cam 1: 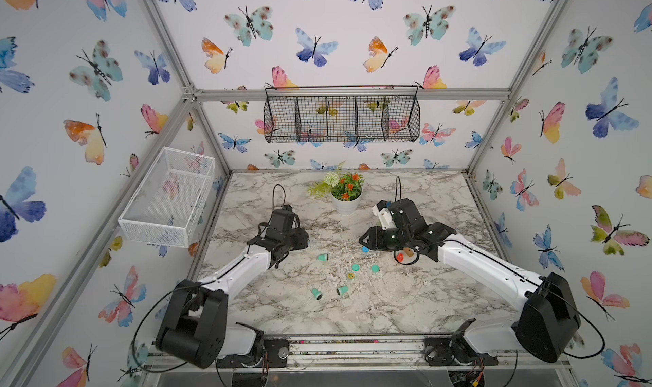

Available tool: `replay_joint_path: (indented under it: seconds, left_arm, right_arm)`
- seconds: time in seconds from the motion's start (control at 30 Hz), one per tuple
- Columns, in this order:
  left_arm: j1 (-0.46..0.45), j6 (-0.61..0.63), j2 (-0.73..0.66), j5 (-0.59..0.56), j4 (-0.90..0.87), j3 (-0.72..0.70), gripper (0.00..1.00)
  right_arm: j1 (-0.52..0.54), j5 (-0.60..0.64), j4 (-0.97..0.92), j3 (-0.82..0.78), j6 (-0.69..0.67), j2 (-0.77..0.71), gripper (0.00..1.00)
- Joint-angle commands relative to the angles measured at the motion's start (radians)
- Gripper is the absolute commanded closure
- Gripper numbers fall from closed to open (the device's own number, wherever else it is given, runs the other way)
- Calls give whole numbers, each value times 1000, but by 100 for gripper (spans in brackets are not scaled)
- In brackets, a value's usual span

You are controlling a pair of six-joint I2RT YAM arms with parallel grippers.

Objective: Close the stamp cap
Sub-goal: Pick up the stamp from the center of the board.

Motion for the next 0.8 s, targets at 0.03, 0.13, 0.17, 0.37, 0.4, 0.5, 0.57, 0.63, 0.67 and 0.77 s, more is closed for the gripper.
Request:
replay_joint_path:
  seconds: [0.03,0.13,0.17,0.37,0.4,0.5,0.57,0.63,0.67,0.77]
  left_arm:
    - [-2,145,140,-56,-169,154,50]
    - [4,199,259,-180,-221,251,46]
    - [10,209,298,-204,-234,282,45]
    - [82,204,435,-257,-265,389,35]
    - [98,202,445,-235,-265,395,34]
    - [129,190,495,-240,-302,421,33]
    - [144,174,512,-218,-321,421,35]
    - [151,160,507,-171,-313,398,39]
    - [151,156,502,-159,-309,388,40]
    - [151,141,484,-124,-298,354,47]
  right_arm:
    - [3,-7,-43,26,-31,8,60]
    - [3,-9,-33,22,-32,9,60]
    - [2,-12,-33,23,-34,11,60]
    - [2,-27,-65,45,-61,29,60]
    - [2,-23,-67,45,-65,28,61]
    - [2,-19,-68,41,-68,26,60]
    - [2,-21,-73,42,-72,29,61]
    - [1,-17,-79,45,-79,29,61]
    - [1,-13,-80,46,-80,31,61]
    - [1,-6,-83,50,-85,33,61]
